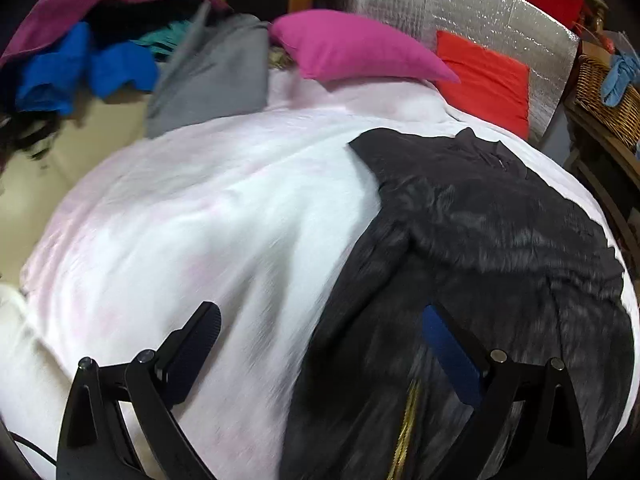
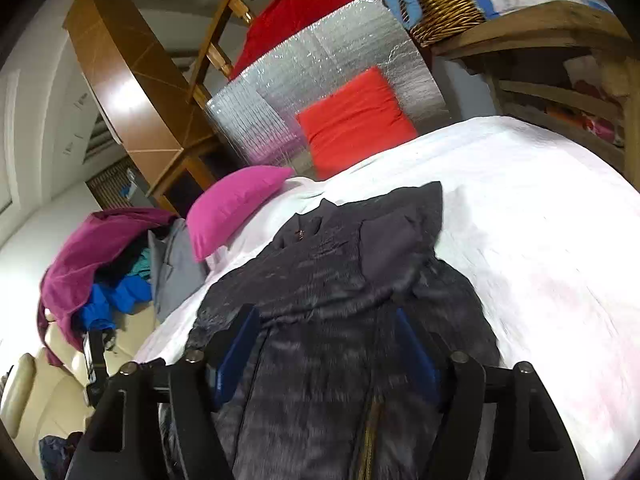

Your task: Fold large clothes

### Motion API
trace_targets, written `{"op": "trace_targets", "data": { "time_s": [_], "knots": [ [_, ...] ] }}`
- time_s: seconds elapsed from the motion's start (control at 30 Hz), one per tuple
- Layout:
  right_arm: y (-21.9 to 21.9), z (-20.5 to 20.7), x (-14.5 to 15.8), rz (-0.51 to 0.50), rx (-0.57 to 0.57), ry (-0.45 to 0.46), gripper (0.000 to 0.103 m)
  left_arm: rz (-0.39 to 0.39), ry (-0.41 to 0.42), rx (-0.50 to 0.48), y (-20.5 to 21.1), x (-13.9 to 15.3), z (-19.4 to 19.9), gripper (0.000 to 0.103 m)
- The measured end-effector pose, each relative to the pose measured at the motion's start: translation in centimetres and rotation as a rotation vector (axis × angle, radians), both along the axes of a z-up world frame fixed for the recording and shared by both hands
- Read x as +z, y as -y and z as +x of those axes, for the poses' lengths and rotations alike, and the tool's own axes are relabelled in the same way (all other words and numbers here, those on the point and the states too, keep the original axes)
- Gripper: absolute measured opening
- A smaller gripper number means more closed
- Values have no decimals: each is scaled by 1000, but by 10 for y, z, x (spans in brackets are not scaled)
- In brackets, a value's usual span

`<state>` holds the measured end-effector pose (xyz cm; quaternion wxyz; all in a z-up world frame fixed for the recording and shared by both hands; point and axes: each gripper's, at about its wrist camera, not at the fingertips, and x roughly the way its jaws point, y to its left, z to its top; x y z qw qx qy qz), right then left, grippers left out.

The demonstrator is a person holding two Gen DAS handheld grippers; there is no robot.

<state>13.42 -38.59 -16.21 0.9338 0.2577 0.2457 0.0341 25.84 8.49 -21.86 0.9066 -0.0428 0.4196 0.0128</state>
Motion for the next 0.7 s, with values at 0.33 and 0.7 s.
{"op": "trace_targets", "data": {
  "time_s": [0.33,0.7],
  "knots": [
    [16,-78,-12,75,39,-66,77,54,-44,2,2,-24,-106,100],
    [-16,-106,-93,-6,209,-430,78,-47,-269,3,9,-65,-130,100]
  ]
}}
